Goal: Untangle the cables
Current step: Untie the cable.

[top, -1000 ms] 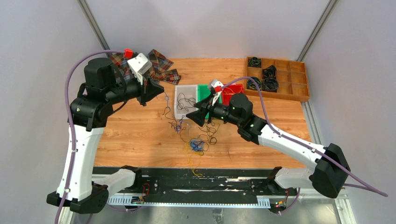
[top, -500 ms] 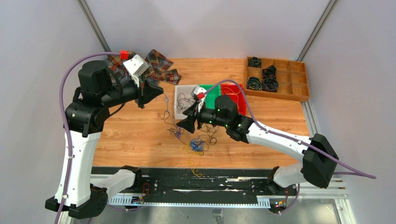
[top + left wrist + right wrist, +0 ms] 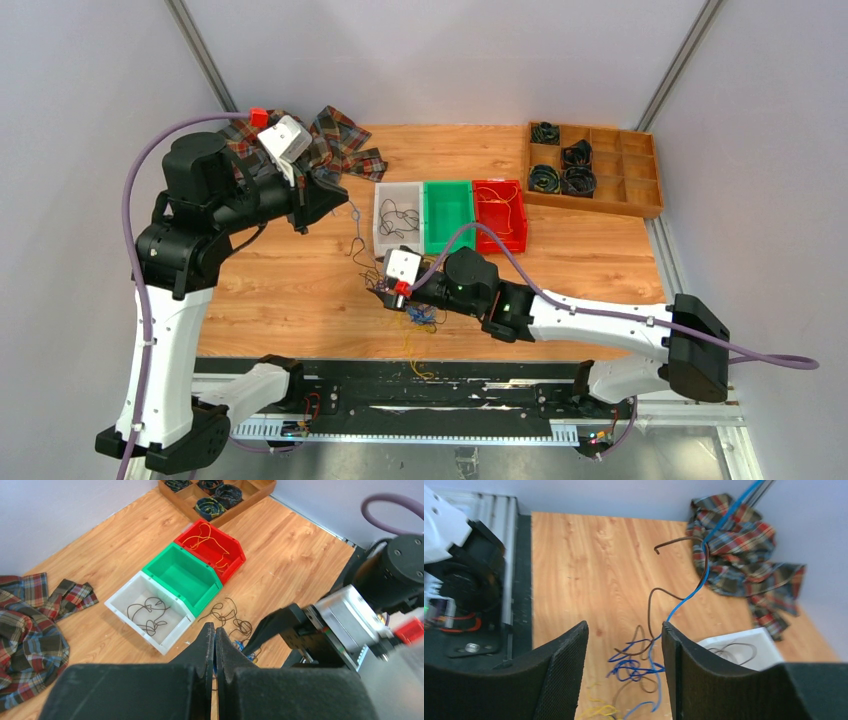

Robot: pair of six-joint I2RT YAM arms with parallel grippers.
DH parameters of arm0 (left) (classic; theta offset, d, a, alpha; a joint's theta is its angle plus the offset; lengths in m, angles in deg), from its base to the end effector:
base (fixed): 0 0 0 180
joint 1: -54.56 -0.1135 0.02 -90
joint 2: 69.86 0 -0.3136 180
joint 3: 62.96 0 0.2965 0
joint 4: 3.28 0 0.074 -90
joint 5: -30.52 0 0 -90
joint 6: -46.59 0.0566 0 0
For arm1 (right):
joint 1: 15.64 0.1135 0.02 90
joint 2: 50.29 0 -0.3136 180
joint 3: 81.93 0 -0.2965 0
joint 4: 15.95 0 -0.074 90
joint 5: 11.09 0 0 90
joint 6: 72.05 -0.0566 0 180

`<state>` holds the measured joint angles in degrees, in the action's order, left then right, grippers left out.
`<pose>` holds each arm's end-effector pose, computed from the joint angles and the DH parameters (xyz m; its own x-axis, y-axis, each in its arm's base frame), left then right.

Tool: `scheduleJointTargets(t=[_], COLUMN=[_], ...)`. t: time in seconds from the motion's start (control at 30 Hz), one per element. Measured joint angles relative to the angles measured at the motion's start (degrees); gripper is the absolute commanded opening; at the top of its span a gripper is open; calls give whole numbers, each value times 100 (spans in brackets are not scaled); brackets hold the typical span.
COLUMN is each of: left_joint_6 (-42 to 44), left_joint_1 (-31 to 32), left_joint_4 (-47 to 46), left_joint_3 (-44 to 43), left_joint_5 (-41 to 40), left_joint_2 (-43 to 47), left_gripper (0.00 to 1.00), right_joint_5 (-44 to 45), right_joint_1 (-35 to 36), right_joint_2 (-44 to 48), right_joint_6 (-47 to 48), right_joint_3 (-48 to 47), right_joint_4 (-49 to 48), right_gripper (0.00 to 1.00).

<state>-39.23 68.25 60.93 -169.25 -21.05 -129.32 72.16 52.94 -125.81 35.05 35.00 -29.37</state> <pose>0.1631 -0.0759 0.5645 -0.2339 0.1158 -0.9653 0.7809 0.6139 -0.1156 0.1258 0.3388 0.3554 0.2904 -0.0594 -0.9551 -0.9228 0.2467 -0.2959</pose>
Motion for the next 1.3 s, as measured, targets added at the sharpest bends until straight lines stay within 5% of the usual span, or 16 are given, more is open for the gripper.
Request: scheduleJointTargets(t=[0.43,0.6,0.7,0.77,1.03,1.3], left_joint_6=[-144,-166,-166,-168,-111,212], left_joint_1=[0,0,0,0,0,0], left_joint_4=[-9,-11,-13,-11,-13,-17], left_joint_3=[-35,-76,-111,-151,-293,-708], left_joint_5=[-11,-13,-13,-15,-162,-686], left_joint_2=[17,17,17,17,15,-192], left_gripper=[0,0,0,0,1,1], right_joint_5=[1119,1368,1523,1620,1735,1386], right_joint_1=[474,498,498,498,498,396], right_joint_2=[-750,-1032,-1169,-1261,-1224,-48], right_joint_6=[2218,2527,2645,2691,2472,874], right_joint_3=[-356,-518,-619,-691,-588,962], right_joint_4=[-127,-212,-280,-321,-402,-507], right_gripper=[40,27,6,1,1,1])
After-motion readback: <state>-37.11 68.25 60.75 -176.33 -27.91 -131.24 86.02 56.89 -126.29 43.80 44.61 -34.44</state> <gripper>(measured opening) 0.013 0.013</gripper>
